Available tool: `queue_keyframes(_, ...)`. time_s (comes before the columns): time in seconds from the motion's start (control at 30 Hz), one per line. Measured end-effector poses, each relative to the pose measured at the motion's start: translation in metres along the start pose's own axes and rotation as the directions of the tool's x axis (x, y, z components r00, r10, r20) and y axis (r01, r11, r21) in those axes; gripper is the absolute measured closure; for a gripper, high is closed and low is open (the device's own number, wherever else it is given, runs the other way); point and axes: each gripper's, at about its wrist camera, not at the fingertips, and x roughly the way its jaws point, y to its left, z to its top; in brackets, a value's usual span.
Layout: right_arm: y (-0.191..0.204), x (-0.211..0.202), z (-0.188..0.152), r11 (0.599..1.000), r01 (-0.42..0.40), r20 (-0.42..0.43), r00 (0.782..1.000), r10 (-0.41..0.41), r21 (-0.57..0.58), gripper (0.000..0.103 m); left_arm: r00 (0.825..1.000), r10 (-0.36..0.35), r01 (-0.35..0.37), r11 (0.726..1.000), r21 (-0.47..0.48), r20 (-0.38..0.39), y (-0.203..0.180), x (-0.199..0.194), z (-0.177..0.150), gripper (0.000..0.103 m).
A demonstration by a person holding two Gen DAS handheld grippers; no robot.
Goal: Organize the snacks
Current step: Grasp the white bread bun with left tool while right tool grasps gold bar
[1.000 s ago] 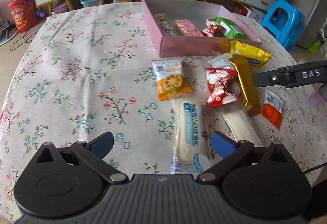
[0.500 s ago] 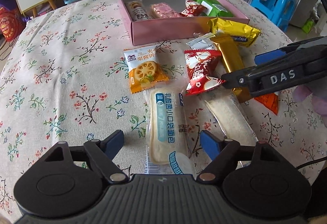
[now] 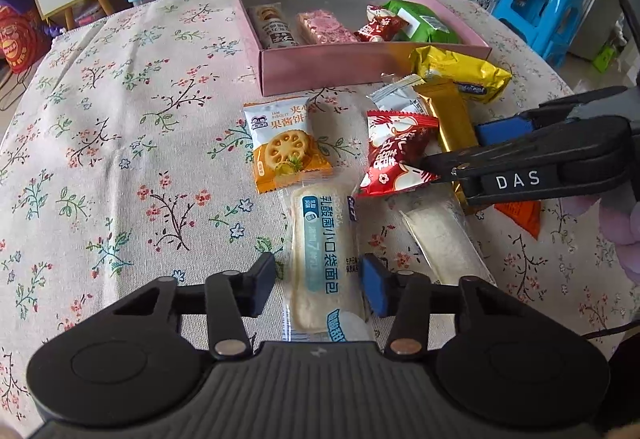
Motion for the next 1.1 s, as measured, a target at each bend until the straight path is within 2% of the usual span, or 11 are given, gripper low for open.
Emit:
queue_keyframes(0.07, -0.001, 0.000, 0.001, 1.000, -0.003, 0.000, 1.000, 0.003, -0.001, 0.052, 1.000, -0.004, 0.004, 1.000, -0.013, -0.008, 0.002, 0.000, 0.001, 0.066)
queue_keyframes(0.17, -0.003, -0.001, 0.002, 1.000, -0.025, -0.003, 1.000, 0.025, 0.010, 0.069, 1.000, -0.014, 0.013, 0.999, -0.036, -0.015, 0.004, 0.000, 0.002, 0.069)
queue_keyframes(0.23, -0.004, -0.002, 0.003, 0.999, -0.037, -0.007, 0.999, 0.037, 0.017, 0.074, 1.000, -0.018, 0.018, 0.999, -0.046, -0.014, 0.005, 0.000, 0.003, 0.070)
queue_keyframes(0.63, -0.020, -0.022, 0.009, 0.991, -0.096, -0.023, 0.995, 0.098, 0.095, 0.074, 0.999, -0.036, 0.034, 0.996, -0.082, -0.013, 0.012, -0.009, 0.009, 0.074)
queue_keyframes(1.1, -0.040, -0.049, 0.016, 0.966, -0.170, 0.005, 0.985, 0.172, 0.194, 0.074, 0.997, -0.064, 0.071, 0.986, -0.154, 0.052, 0.023, -0.035, 0.028, 0.074)
